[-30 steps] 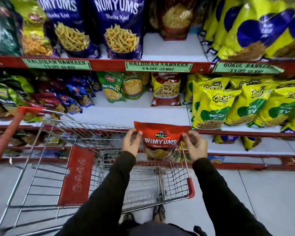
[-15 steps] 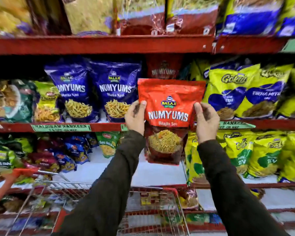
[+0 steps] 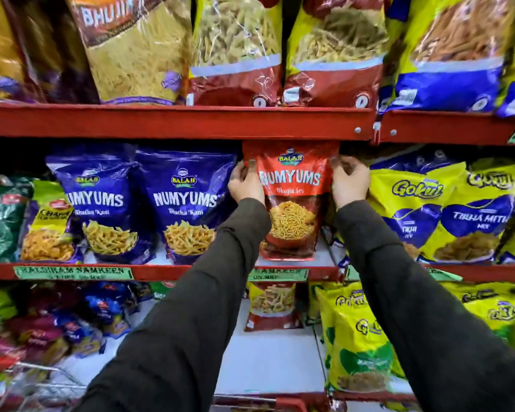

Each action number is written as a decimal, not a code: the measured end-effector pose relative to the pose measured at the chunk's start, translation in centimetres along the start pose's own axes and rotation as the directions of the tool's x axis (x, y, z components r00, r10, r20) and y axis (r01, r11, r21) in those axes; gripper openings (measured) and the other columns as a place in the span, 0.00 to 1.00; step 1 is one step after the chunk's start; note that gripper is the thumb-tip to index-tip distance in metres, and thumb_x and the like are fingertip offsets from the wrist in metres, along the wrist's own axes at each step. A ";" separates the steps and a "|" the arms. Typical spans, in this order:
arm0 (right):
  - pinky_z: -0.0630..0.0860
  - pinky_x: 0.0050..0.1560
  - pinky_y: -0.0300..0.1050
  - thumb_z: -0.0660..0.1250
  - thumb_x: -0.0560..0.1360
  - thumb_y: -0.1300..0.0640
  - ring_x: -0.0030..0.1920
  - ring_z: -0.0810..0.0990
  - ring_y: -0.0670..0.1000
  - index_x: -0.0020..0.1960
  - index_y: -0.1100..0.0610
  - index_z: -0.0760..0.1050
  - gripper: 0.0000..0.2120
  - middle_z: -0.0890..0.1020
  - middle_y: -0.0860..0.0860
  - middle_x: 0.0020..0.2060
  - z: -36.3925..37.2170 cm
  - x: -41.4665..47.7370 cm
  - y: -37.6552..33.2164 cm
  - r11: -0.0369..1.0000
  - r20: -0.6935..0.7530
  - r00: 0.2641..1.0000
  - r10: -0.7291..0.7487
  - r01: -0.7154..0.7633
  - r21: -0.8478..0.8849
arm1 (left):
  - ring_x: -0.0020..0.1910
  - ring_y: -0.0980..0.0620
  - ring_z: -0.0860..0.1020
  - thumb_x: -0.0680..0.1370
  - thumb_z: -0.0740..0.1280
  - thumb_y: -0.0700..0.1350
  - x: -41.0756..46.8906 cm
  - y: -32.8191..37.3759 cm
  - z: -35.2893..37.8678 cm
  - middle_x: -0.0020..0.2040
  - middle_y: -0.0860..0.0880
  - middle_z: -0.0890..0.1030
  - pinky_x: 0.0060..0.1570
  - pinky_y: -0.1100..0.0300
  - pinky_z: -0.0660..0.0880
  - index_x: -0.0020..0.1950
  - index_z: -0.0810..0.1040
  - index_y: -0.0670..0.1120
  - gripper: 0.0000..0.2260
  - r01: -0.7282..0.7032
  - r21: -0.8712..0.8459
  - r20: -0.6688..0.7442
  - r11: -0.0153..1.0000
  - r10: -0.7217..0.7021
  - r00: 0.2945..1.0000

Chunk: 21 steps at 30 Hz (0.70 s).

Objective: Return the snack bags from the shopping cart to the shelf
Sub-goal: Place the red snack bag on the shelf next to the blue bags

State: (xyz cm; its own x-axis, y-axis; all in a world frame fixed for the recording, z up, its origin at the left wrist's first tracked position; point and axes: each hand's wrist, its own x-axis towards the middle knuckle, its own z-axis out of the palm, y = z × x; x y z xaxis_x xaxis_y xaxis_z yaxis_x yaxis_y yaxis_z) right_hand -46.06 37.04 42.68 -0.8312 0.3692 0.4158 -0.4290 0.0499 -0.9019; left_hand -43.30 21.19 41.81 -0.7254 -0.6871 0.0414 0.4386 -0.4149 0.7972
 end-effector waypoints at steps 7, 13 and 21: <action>0.76 0.57 0.62 0.64 0.77 0.65 0.47 0.77 0.57 0.53 0.67 0.75 0.08 0.80 0.65 0.48 2.9 2.1 4.4 0.991 0.064 0.991 0.121 -0.124 0.043 | 0.52 0.46 0.72 0.78 0.62 0.35 3.2 -2.6 0.6 0.58 0.34 0.77 0.57 0.49 0.73 0.66 0.70 0.35 0.16 0.022 -0.008 0.034 1.000 -0.022 0.999; 0.67 0.72 0.55 0.56 0.79 0.39 0.64 0.75 0.53 0.71 0.54 0.68 0.27 0.76 0.53 0.66 2.7 -0.1 6.1 0.963 0.288 0.919 0.268 -0.250 -0.098 | 0.67 0.45 0.72 0.78 0.53 0.64 3.4 -5.1 -2.1 0.72 0.45 0.71 0.69 0.50 0.67 0.73 0.65 0.48 0.29 0.127 0.401 0.161 0.907 -0.206 0.965; 0.55 0.76 0.55 0.46 0.77 0.33 0.77 0.60 0.53 0.78 0.51 0.53 0.35 0.62 0.50 0.77 0.2 -5.6 7.5 0.862 0.433 0.756 0.491 -0.494 -0.114 | 0.72 0.43 0.67 0.81 0.48 0.59 0.9 -7.9 -7.1 0.74 0.45 0.68 0.74 0.50 0.61 0.74 0.63 0.51 0.24 0.082 0.597 0.234 0.798 -0.272 0.933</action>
State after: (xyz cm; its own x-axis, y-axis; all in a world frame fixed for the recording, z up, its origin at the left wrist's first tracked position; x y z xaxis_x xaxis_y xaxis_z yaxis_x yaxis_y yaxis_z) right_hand -44.71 35.17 33.59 -0.9922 -0.0980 -0.0776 0.0812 -0.0332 -0.9961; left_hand -43.64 19.59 31.23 -0.9207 -0.3886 -0.0368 -0.0266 -0.0316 0.9991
